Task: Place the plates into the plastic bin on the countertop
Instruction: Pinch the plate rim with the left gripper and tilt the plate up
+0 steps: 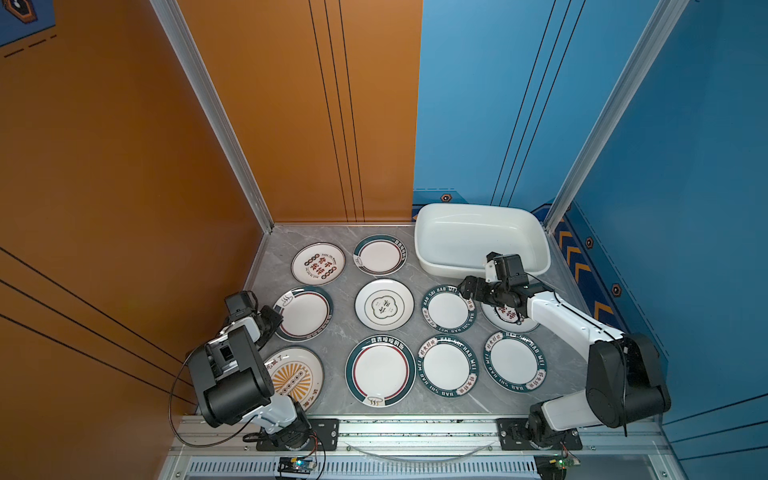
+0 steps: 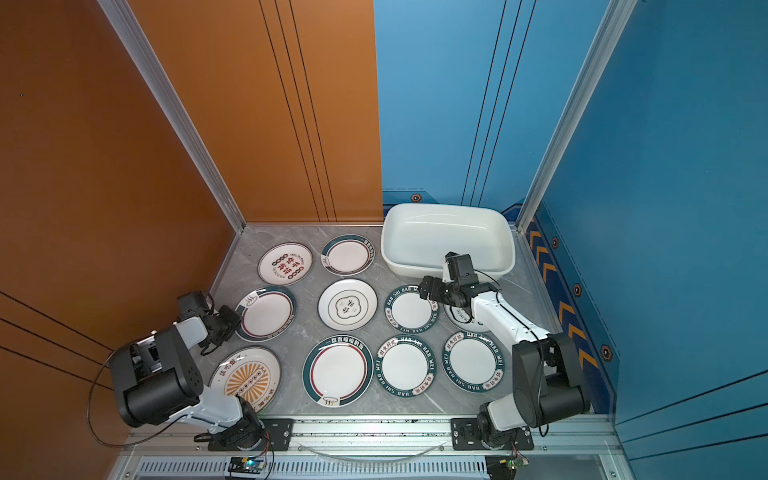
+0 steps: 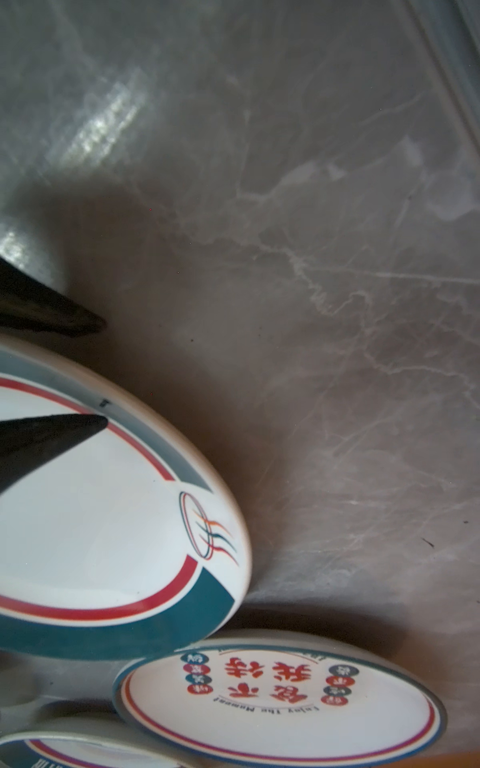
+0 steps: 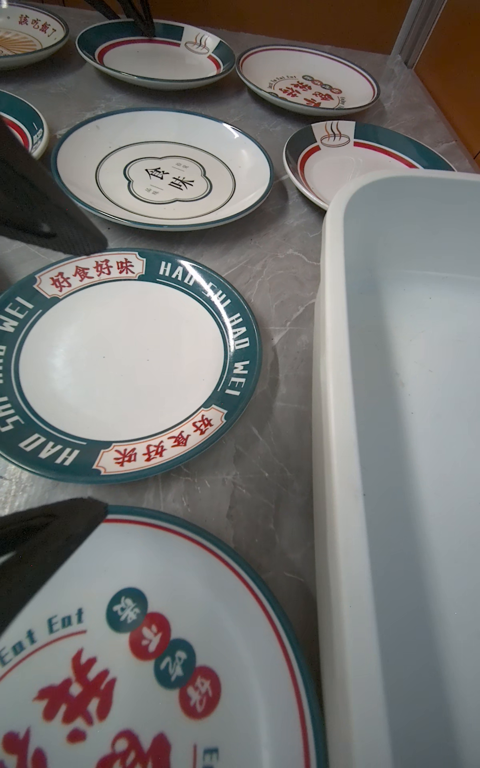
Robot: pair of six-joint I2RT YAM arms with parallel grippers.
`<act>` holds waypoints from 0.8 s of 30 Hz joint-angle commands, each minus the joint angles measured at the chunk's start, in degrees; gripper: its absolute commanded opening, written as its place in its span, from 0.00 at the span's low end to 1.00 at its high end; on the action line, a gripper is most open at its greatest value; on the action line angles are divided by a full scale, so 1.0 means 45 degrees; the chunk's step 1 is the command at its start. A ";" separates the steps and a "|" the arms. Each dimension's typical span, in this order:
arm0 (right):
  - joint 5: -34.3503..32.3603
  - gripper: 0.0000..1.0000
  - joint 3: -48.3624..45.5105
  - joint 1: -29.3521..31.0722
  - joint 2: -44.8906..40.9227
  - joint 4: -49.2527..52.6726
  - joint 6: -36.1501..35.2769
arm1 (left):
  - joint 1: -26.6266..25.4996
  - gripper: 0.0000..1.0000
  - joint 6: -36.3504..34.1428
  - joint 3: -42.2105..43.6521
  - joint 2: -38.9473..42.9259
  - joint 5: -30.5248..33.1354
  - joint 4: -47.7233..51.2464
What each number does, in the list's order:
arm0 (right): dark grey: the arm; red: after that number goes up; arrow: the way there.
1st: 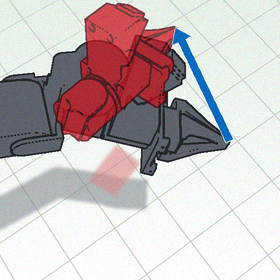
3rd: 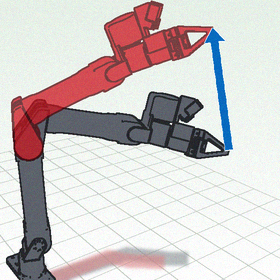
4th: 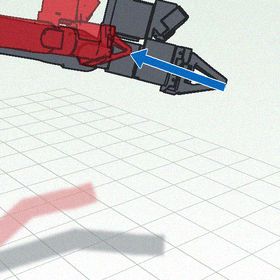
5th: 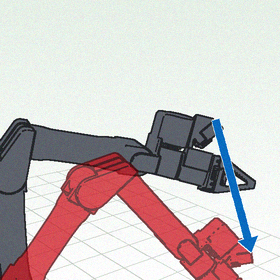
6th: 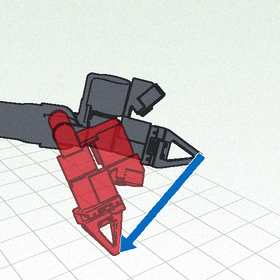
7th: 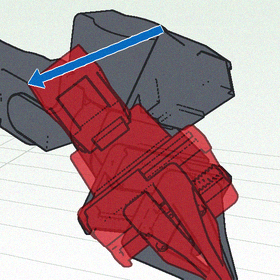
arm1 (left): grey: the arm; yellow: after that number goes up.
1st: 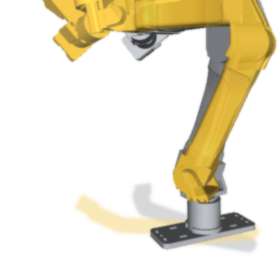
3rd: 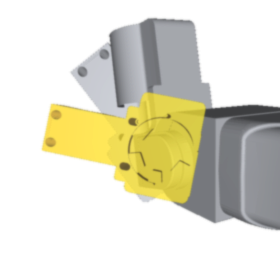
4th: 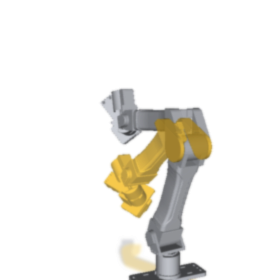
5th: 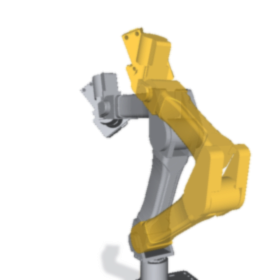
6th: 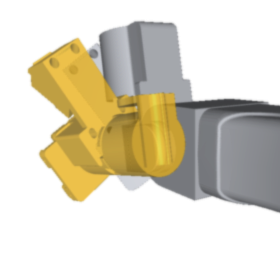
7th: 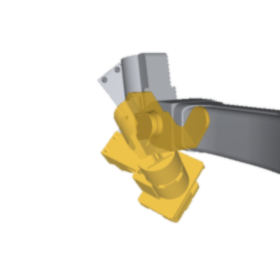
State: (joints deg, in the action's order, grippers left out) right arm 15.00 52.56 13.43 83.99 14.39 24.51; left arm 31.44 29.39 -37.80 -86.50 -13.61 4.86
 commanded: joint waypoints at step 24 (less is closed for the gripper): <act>0.0015 0.92 0.0333 -0.0055 -0.1470 0.1587 0.0289 | -0.0151 0.00 0.0789 0.1072 0.0843 -0.2314 -0.0394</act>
State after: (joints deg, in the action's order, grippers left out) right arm 14.98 52.84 13.43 78.96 18.79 25.50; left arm 31.00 33.23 -34.22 -84.20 -24.25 -1.04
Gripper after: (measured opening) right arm 0.920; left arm 0.106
